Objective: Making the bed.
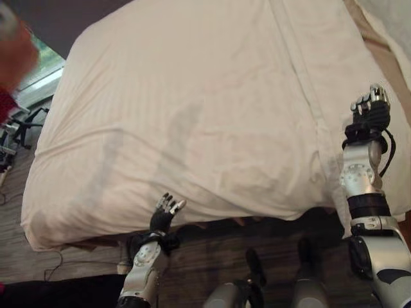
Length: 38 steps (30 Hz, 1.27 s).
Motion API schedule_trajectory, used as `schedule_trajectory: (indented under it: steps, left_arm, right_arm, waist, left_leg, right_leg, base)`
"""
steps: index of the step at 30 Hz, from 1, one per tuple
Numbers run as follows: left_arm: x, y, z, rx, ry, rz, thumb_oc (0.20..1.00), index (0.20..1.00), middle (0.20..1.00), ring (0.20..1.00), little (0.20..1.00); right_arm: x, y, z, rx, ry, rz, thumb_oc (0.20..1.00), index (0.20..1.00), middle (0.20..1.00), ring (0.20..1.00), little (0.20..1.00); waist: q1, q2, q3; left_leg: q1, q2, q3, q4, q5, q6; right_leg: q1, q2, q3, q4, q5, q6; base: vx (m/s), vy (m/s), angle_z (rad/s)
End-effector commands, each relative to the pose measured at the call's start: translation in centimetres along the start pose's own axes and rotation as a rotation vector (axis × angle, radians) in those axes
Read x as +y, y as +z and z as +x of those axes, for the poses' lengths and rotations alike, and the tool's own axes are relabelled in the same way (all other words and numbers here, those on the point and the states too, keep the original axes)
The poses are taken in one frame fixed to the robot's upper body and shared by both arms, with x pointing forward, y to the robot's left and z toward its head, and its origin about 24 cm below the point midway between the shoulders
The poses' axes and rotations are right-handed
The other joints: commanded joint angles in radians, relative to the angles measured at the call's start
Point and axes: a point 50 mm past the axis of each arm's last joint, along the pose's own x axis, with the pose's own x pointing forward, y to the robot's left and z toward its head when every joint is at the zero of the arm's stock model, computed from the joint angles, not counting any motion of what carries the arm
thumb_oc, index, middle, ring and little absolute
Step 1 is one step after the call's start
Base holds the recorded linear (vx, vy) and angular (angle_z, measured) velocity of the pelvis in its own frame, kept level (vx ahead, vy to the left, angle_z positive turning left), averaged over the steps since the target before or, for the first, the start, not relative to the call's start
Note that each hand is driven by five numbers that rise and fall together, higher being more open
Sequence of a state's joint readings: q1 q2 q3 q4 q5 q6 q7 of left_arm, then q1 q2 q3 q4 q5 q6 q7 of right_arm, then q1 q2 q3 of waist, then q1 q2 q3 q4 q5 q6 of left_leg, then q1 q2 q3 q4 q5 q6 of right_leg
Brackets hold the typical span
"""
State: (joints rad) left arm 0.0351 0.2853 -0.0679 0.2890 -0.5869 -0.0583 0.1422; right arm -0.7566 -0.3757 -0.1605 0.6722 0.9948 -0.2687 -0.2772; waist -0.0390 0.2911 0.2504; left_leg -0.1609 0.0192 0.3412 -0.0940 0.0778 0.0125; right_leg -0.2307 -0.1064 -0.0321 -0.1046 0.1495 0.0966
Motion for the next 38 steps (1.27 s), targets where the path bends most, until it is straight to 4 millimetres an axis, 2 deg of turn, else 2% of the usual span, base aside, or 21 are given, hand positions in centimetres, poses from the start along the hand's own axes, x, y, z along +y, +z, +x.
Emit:
schedule_trajectory:
  steps: [1,4,5,6,7,8,11,12,14,15,17,18,19,22,24,27,28,29,32,34,38]
  left_arm:
    - [0.4,4.1,1.4,-0.164,-0.017,-0.016,1.0,1.0,1.0,1.0,1.0]
    - [1.2,3.2,1.5,-0.13,0.023,-0.062,1.0,1.0,1.0,1.0,1.0]
    - [1.8,2.5,1.7,-0.099,0.063,-0.099,1.0,1.0,1.0,1.0,1.0]
    - [2.0,2.0,1.8,-0.079,0.077,-0.11,1.0,1.0,1.0,1.0,1.0]
    - [2.0,2.0,1.8,-0.079,0.078,-0.11,1.0,1.0,1.0,1.0,1.0]
    - [2.3,1.5,2.2,-0.044,0.101,-0.117,1.0,1.0,1.0,1.0,1.0]
    - [2.4,1.2,2.4,-0.03,0.115,-0.124,1.0,1.0,1.0,1.0,1.0]
    - [2.4,1.0,2.5,-0.015,0.123,-0.124,1.0,1.0,1.0,1.0,1.0]
    - [2.4,1.0,2.4,-0.011,0.124,-0.123,1.0,1.0,1.0,1.0,1.0]
    - [2.5,1.0,2.3,-0.012,0.126,-0.135,1.0,1.0,1.0,1.0,1.0]
    - [2.5,0.9,2.1,-0.011,0.129,-0.15,1.0,1.0,1.0,1.0,1.0]
    - [2.4,0.9,2.0,-0.013,0.128,-0.155,1.0,1.0,1.0,1.0,1.0]
    - [2.4,0.9,1.8,-0.018,0.129,-0.146,1.0,1.0,1.0,1.0,1.0]
    - [1.8,1.0,0.9,-0.044,0.097,-0.117,1.0,1.0,1.0,1.0,1.0]
    - [1.6,1.4,0.7,-0.063,0.085,-0.094,1.0,1.0,1.0,1.0,1.0]
    - [1.0,2.1,-0.5,-0.116,0.049,-0.041,1.0,1.0,1.0,1.0,1.0]
    - [1.0,2.0,-0.5,-0.115,0.049,-0.04,1.0,1.0,1.0,1.0,1.0]
    - [0.5,2.5,-0.8,-0.138,0.026,-0.041,1.0,1.0,1.0,1.0,1.0]
    - [0.2,3.3,-1.2,-0.17,-0.007,-0.01,1.0,1.0,1.0,1.0,1.0]
    - [0.4,5.1,-2.1,-0.247,-0.024,0.081,1.0,1.0,1.0,1.0,1.0]
    - [0.8,6.4,-2.9,-0.304,-0.033,0.203,1.0,1.0,1.0,1.0,1.0]
  right_arm:
    - [-1.7,-1.9,-0.6,0.053,-0.077,0.063,0.2,0.2,0.2,0.2,0.2]
    - [-6.9,-4.9,-2.7,0.161,-0.245,0.098,0.2,0.2,0.2,0.2,0.2]
    - [-10.6,-6.6,-5.1,0.226,-0.353,0.111,0.2,0.2,0.2,0.2,0.2]
    - [-12.2,-7.4,-6.3,0.252,-0.404,0.122,0.2,0.2,0.2,0.2,0.2]
    - [-12.2,-7.4,-6.3,0.253,-0.403,0.122,0.2,0.2,0.2,0.2,0.2]
    - [-15.8,-8.4,-8.8,0.322,-0.507,0.077,0.2,0.2,0.2,0.2,0.2]
    - [-18.1,-8.6,-10.6,0.363,-0.562,0.033,0.2,0.2,0.2,0.2,0.2]
    - [-20.2,-8.2,-12.2,0.389,-0.619,-0.024,0.2,0.2,0.2,0.2,0.2]
    - [-20.9,-8.2,-12.8,0.405,-0.63,-0.049,0.2,0.2,0.2,0.2,0.2]
    - [-22.3,-7.5,-13.6,0.45,-0.64,-0.16,0.2,0.2,0.2,0.2,0.2]
    - [-22.5,-6.8,-13.5,0.468,-0.6,-0.256,0.2,0.2,0.2,0.2,0.2]
    - [-22.3,-6.9,-13.5,0.524,-0.524,-0.389,0.379,0.379,0.379,0.379,0.379]
    - [-21.9,-6.8,-13.2,0.538,-0.465,-0.462,1.0,1.0,1.0,1.0,1.0]
    - [-19.0,-5.8,-11.9,0.525,-0.163,-0.791,1.0,1.0,1.0,1.0,1.0]
    - [-17.5,-5.3,-11.4,0.477,-0.071,-0.862,1.0,1.0,1.0,1.0,1.0]
    - [-12.9,-3.8,-10.6,0.316,0.189,-1.038,1.0,1.0,1.0,1.0,1.0]
    - [-12.9,-3.9,-10.7,0.317,0.189,-1.038,1.0,1.0,1.0,1.0,1.0]
    - [-10.4,-3.5,-10.7,0.241,0.298,-1.059,1.0,1.0,1.0,1.0,1.0]
    - [-8.5,-2.9,-11.0,0.175,0.377,-1.06,1.0,1.0,1.0,1.0,1.0]
    - [-6.8,-3.5,-12.2,0.169,0.45,-0.937,1.0,1.0,1.0,1.0,1.0]
    - [-6.2,-5.4,-13.7,0.248,0.494,-0.799,1.0,1.0,1.0,1.0,1.0]
  waist:
    - [-0.009,-0.038,0.03]
    - [-0.024,-0.029,0.041]
    - [-0.043,-0.028,0.046]
    - [-0.055,-0.03,0.048]
    - [-0.055,-0.032,0.048]
    - [-0.081,-0.044,0.045]
    - [-0.103,-0.06,0.039]
    - [-0.124,-0.084,0.028]
    - [-0.129,-0.094,0.023]
    - [-0.139,-0.119,0.007]
    - [-0.142,-0.138,-0.006]
    - [-0.14,-0.152,-0.017]
    - [-0.137,-0.166,-0.025]
    - [-0.129,-0.204,-0.045]
    - [-0.125,-0.218,-0.056]
    - [-0.108,-0.263,-0.094]
    - [-0.109,-0.263,-0.095]
    - [-0.103,-0.28,-0.105]
    - [-0.096,-0.298,-0.122]
    - [-0.082,-0.316,-0.137]
    - [-0.069,-0.329,-0.144]
  left_leg:
    - [0.021,0.022,-0.059,0.007,-0.037,-0.081]
    - [0.021,0.027,-0.054,0.007,-0.033,-0.083]
    - [0.033,0.027,-0.054,0.007,-0.045,-0.085]
    - [0.039,0.028,-0.053,0.007,-0.05,-0.086]
    - [0.037,0.029,-0.052,0.007,-0.044,-0.086]
    - [0.053,0.033,-0.047,0.007,-0.059,-0.086]
    - [0.07,0.04,-0.04,0.007,-0.067,-0.088]
    - [0.091,0.05,-0.03,0.007,-0.074,-0.091]
    - [0.095,0.054,-0.026,0.007,-0.07,-0.092]
    - [0.123,0.062,-0.025,0.007,-0.082,-0.095]
    - [0.143,0.069,-0.026,0.007,-0.085,-0.095]
    - [0.154,0.074,-0.024,0.007,-0.084,-0.098]
    - [0.164,0.076,-0.025,0.007,-0.085,-0.098]
    - [0.189,0.084,-0.03,0.007,-0.083,-0.099]
    - [0.194,0.089,-0.031,0.007,-0.081,-0.1]
    - [0.213,0.094,-0.043,0.007,-0.084,-0.097]
    - [0.213,0.094,-0.043,0.007,-0.084,-0.097]
    - [0.223,0.096,-0.053,0.007,-0.089,-0.096]
    - [0.221,0.095,-0.064,0.007,-0.088,-0.092]
    - [0.224,0.093,-0.082,0.007,-0.092,-0.088]
    - [0.232,0.088,-0.097,0.007,-0.099,-0.084]
  right_leg:
    - [-0.015,-0.049,-0.008,0.017,-0.069,0.033]
    - [-0.017,-0.046,0.0,0.017,-0.067,0.03]
    - [-0.006,-0.043,0.0,0.017,-0.078,0.032]
    - [-0.002,-0.04,0.0,0.017,-0.081,0.032]
    - [-0.004,-0.04,0.001,0.017,-0.076,0.03]
    - [0.01,-0.034,0.002,0.017,-0.088,0.029]
    - [0.022,-0.028,0.001,0.017,-0.093,0.027]
    - [0.041,-0.021,0.0,0.017,-0.101,0.025]
    - [0.043,-0.018,0.0,0.017,-0.097,0.022]
    - [0.07,-0.014,-0.005,0.017,-0.109,0.024]
    - [0.093,-0.01,-0.011,0.017,-0.114,0.022]
    - [0.105,-0.007,-0.015,0.017,-0.114,0.022]
    - [0.117,-0.005,-0.017,0.017,-0.114,0.02]
    - [0.148,0.001,-0.027,0.017,-0.115,0.016]
    - [0.155,0.003,-0.029,0.017,-0.112,0.015]
    - [0.186,0.008,-0.043,0.017,-0.115,0.014]
    - [0.187,0.007,-0.044,0.017,-0.115,0.014]
    - [0.203,0.006,-0.055,0.017,-0.119,0.016]
    - [0.209,0.005,-0.064,0.017,-0.115,0.016]
    - [0.226,0.001,-0.083,0.017,-0.116,0.018]
    - [0.247,-0.004,-0.098,0.017,-0.121,0.019]
  base:
    - [-0.01,-0.025,-0.18]
    - [0.04,-0.03,-0.13]
    - [0.09,-0.014,-0.05]
    - [0.06,-0.008,-0.05]
    - [0.07,-0.016,-0.07]
    - [0.03,-0.019,-0.05]
    - [0.08,-0.024,-0.01]
    - [0.08,-0.045,-0.05]
    - [0.05,-0.036,-0.04]
    - [0.04,-0.014,-0.09]
    - [0.07,-0.011,-0.12]
    - [0.08,-0.009,-0.1]
    - [0.02,-0.009,-0.05]
    - [0.02,0.013,0.05]
    - [0.02,0.012,0.07]
    - [0.03,0.019,0.07]
    - [-0.01,0.06,0.1]
    - [-0.02,0.047,0.11]
    - [-0.01,0.049,0.14]
    - [-0.01,0.089,0.2]
    - [0.01,0.067,0.14]
